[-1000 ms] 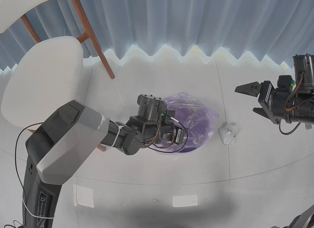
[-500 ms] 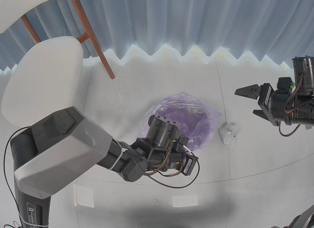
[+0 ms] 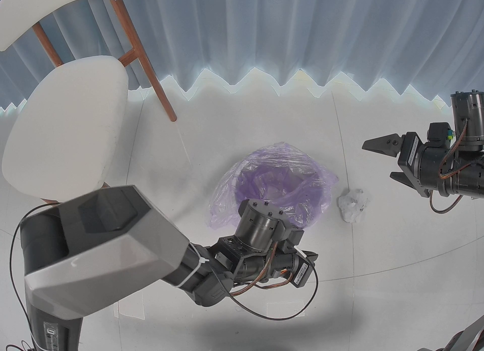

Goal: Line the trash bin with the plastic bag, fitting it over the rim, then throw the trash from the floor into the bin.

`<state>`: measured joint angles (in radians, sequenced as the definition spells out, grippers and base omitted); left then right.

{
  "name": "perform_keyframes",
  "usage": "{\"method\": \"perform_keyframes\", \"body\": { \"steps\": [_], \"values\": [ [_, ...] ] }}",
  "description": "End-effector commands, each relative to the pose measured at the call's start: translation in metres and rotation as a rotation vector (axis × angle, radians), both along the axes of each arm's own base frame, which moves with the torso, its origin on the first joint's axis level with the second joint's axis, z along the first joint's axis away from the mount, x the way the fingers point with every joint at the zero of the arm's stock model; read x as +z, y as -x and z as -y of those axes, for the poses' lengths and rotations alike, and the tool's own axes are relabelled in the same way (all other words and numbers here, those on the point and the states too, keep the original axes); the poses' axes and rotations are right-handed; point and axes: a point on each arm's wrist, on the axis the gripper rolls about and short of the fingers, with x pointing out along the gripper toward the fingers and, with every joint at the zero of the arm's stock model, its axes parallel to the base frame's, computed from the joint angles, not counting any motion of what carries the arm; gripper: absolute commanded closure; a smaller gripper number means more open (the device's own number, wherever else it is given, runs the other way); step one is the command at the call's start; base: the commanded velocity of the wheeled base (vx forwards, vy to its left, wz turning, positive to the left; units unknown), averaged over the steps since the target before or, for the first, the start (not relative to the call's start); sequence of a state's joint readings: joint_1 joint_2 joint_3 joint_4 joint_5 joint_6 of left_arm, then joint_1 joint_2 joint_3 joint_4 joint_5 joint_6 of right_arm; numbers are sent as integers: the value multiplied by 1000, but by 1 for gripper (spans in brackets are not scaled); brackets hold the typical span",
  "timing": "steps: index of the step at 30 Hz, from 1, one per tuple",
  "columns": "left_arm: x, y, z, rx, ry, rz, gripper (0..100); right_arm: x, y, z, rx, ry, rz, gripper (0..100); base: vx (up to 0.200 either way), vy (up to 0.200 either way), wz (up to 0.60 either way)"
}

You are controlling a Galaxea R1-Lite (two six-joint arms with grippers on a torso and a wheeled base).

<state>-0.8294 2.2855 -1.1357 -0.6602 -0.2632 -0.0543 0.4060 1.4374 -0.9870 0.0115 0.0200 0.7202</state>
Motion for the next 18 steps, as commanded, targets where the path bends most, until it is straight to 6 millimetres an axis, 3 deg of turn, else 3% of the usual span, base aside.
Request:
{"method": "perform_keyframes", "body": {
  "steps": [1,3,7,8,9,13,16,18],
  "values": [
    [56,-12,-28,74,92,81,100,-1,2,2,-6,0,-2,0,0,0,0],
    [72,-14,-43,108,111,103,100,-2,2,4,-11,0,-2,0,0,0,0],
    [76,-22,-66,159,86,94,100,-4,2,3,-8,2,-1,0,0,0,0],
    [74,-33,-75,190,84,96,100,-5,2,3,-6,3,5,0,0,0,0],
    [71,-36,-76,195,82,92,0,-4,2,3,-5,2,6,0,0,0,0],
    [50,-50,-71,201,58,61,0,-5,2,3,-7,1,4,0,0,0,0],
    [22,-66,-62,205,34,34,0,-5,2,4,-9,2,3,0,0,0,0],
    [17,-72,-55,201,37,37,0,-4,3,4,-9,0,5,0,0,0,0]
  ]
}}
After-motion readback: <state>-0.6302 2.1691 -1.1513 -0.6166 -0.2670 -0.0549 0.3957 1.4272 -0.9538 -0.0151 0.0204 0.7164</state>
